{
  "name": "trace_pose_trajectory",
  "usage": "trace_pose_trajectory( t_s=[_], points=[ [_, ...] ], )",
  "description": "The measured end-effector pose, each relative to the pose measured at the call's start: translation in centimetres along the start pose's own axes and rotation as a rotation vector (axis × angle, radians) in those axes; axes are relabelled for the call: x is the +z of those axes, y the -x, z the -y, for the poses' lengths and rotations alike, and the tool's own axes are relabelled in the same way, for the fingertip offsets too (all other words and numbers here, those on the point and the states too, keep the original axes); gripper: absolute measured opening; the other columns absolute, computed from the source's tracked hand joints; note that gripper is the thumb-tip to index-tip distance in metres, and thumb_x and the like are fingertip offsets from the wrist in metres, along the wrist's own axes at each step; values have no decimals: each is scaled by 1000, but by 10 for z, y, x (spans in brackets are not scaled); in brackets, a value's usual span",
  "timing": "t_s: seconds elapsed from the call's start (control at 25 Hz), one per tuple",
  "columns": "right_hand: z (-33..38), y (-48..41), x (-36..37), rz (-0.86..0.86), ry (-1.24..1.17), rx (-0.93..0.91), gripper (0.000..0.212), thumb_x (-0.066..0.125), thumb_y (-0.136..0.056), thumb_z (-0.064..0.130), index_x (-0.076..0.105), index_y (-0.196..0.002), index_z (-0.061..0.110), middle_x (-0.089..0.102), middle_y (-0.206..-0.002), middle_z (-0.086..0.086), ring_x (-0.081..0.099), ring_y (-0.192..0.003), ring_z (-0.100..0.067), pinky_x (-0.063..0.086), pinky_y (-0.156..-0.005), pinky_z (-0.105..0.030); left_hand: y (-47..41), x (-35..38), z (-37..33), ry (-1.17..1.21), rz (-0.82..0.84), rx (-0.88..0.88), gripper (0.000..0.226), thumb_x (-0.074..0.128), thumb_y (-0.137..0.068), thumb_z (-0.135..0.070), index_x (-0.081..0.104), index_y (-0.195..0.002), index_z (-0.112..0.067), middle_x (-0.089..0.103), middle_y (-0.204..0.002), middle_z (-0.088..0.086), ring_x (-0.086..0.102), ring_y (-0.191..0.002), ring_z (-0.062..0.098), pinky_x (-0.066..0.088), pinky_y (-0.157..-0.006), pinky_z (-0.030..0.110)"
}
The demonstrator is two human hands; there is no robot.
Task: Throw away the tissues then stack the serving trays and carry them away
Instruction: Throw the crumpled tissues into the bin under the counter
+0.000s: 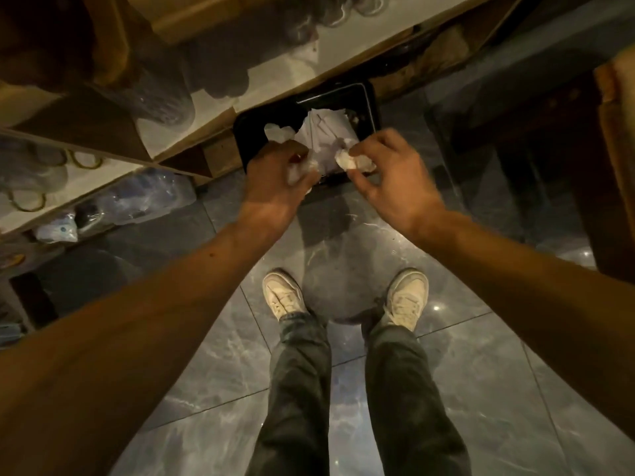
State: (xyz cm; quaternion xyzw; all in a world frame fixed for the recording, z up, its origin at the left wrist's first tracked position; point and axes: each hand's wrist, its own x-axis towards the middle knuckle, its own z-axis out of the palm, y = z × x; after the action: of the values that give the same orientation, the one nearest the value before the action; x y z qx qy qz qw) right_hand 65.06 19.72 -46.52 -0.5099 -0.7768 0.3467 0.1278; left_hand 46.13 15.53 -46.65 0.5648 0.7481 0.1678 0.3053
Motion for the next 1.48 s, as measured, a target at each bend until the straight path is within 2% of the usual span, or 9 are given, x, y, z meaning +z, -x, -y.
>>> trace_pose_trajectory(
  t_s=[0.12,0.2,0.4,0.64,0.76,0.92,1.12,1.28,1.48],
  points=[
    [-8,-22,19,111,113,-20,32,62,-92,18,60,-122,12,51,-126,-16,58,-106,-36,52,-87,-47,-16,16,22,45,-31,-56,32,73,-83,-25,66,-108,-6,64,-106,14,57,-94,19,42,-79,23],
    [-12,-38,28,134,162,-2,35,62,-91,17,59,-126,11,49,-133,-15,56,-112,-37,51,-92,-45,-25,22,31,87,-71,-96,34,73,-83,-21,65,-111,-3,65,-109,15,55,-94,17,43,-81,22],
    [-21,-55,45,138,167,27,37,65,-88,21,59,-124,11,51,-130,-14,54,-113,-38,51,-89,-46,-46,39,36,141,-80,-195,28,74,-83,-16,67,-107,-4,68,-105,11,62,-94,19,45,-80,18],
    [-29,-60,57,143,104,109,44,70,-88,23,54,-128,13,48,-134,-17,53,-115,-37,50,-94,-45,-52,44,44,108,-58,-206,33,75,-82,-15,66,-111,-2,66,-108,9,52,-93,9,35,-75,6],
    [-30,-59,58,146,102,86,46,68,-88,21,52,-130,11,47,-134,-19,54,-115,-38,50,-94,-44,-53,45,49,95,-55,-196,32,76,-82,-16,67,-110,-3,64,-103,5,53,-91,9,36,-74,7],
    [-27,-57,55,158,57,86,48,67,-86,18,53,-131,11,48,-133,-19,55,-113,-39,50,-93,-44,-48,48,49,89,-40,-152,32,76,-81,-13,67,-110,-3,67,-110,14,58,-95,16,40,-77,13],
    [-23,-46,49,132,31,106,49,69,-85,16,53,-132,18,47,-134,-12,57,-113,-30,47,-94,-30,-38,43,49,71,-78,-107,35,75,-79,-22,67,-109,-7,64,-110,16,61,-98,24,50,-81,28],
    [-12,-29,34,125,52,108,43,59,-94,19,49,-135,13,47,-134,-15,54,-116,-32,48,-95,-37,-21,29,37,53,-88,-101,34,72,-84,-24,65,-112,-8,62,-114,15,59,-100,23,44,-79,24],
    [18,-3,-3,67,55,54,40,47,-99,22,47,-137,10,50,-127,-16,55,-109,-32,49,-90,-42,8,-1,5,59,-58,-105,34,57,-89,-36,64,-114,-13,63,-112,10,61,-97,18,46,-79,22]
  ],
)
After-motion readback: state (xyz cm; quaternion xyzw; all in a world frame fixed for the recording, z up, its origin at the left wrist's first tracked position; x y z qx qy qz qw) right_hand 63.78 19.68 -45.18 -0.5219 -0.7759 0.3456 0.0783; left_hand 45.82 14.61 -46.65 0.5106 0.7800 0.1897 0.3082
